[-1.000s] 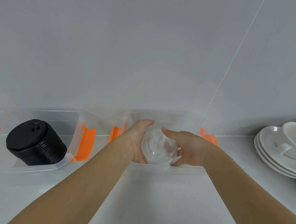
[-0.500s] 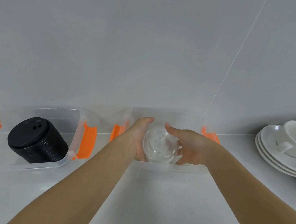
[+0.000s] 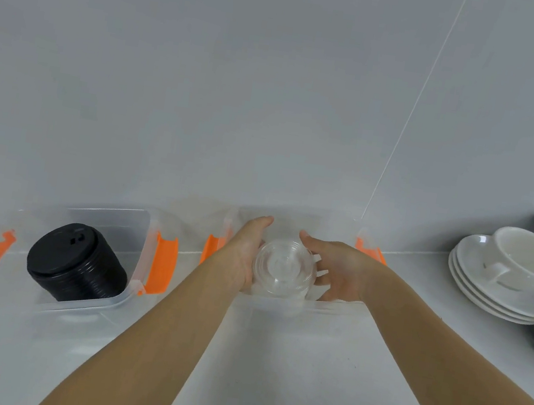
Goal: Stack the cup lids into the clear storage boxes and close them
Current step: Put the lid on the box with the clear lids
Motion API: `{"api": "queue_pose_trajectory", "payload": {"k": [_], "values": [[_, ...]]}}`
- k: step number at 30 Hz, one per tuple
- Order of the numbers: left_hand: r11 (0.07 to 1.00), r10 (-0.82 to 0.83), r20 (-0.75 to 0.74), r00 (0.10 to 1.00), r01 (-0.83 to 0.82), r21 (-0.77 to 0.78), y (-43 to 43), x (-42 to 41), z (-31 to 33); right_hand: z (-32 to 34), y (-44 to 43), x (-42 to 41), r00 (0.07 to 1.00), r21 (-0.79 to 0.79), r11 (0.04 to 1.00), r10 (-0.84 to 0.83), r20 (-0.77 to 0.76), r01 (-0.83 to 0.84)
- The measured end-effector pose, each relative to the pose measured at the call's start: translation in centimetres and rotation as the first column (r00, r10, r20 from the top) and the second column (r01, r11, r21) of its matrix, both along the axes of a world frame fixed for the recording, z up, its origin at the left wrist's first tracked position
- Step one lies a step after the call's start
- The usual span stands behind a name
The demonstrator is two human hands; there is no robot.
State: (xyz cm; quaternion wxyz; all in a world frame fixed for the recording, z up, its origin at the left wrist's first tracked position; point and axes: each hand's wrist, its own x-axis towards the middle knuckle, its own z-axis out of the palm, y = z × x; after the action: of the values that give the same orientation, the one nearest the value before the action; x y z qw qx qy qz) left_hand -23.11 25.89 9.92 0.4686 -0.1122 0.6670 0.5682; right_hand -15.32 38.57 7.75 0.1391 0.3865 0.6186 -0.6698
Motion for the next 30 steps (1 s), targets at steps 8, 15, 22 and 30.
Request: {"api": "queue_pose_trajectory", "payload": {"k": [8,15,22,30], "values": [[0.992,-0.081,-0.270,0.959,0.105,0.076,-1.6,-0.1,4.5,4.9,0.2,2.3,0.989,0.239,0.971,0.026,-0.143,0.009],[0.974,-0.008,-0.616,0.788,0.146,0.173,-3.6,4.6,9.9,11.0,0.4,7.8,0.949,0.395,0.914,0.039,-0.311,0.092],[0.959,-0.109,-0.801,0.588,0.274,0.071,-4.0,11.5,9.3,11.3,-0.4,15.4,0.911,0.481,0.822,-0.104,-0.398,0.304],[0.917,-0.241,-0.887,0.393,0.393,-0.075,-3.0,18.6,3.2,5.5,-1.7,23.8,0.908,0.722,0.562,-0.147,-0.392,0.402]]}}
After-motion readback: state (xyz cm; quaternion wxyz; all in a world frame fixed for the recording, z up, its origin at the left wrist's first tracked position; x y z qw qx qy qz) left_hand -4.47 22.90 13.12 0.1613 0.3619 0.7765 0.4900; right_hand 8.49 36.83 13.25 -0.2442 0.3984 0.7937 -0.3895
